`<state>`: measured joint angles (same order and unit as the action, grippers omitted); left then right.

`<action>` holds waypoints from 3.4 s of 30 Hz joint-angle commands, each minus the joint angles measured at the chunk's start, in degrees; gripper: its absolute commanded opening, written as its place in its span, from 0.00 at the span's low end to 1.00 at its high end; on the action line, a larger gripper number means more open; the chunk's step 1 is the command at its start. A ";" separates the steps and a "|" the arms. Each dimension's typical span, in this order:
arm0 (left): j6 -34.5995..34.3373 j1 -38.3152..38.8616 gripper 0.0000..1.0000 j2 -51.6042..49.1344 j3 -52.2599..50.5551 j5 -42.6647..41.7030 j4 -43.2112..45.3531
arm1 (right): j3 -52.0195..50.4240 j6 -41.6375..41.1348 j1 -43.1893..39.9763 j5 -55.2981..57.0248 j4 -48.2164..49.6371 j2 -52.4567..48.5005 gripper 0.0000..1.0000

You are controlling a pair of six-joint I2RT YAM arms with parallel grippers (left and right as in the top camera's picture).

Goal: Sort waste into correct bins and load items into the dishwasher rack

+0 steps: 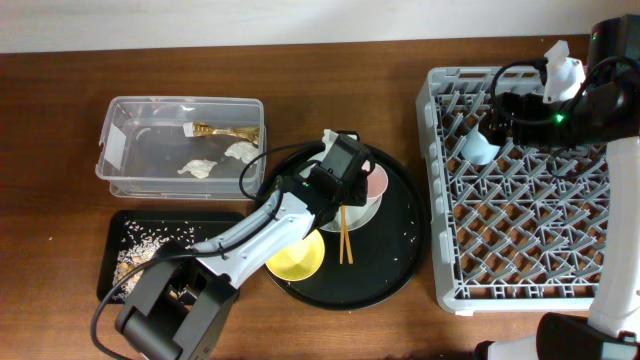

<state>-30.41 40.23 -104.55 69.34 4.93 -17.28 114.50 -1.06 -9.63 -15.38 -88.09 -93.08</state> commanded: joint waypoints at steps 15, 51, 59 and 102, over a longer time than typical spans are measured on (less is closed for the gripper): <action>0.52 -0.15 0.00 1.97 2.43 -0.66 -1.77 | 0.15 0.13 -0.15 -0.70 0.00 -0.09 0.98; 9.86 -31.36 0.00 27.76 6.73 -89.20 -11.91 | -0.11 23.32 4.22 -49.75 -9.22 2.29 0.98; 10.38 -31.34 0.00 27.76 6.73 -90.23 -11.93 | -0.11 19.96 10.99 -43.76 -9.25 13.77 0.98; -6.03 -22.71 0.00 27.76 6.73 -88.54 12.57 | -22.10 40.06 11.13 -59.91 -3.08 24.76 0.98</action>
<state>-36.07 17.41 -76.82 75.57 -82.54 -4.89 92.75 37.95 1.17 -73.73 -92.42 -67.83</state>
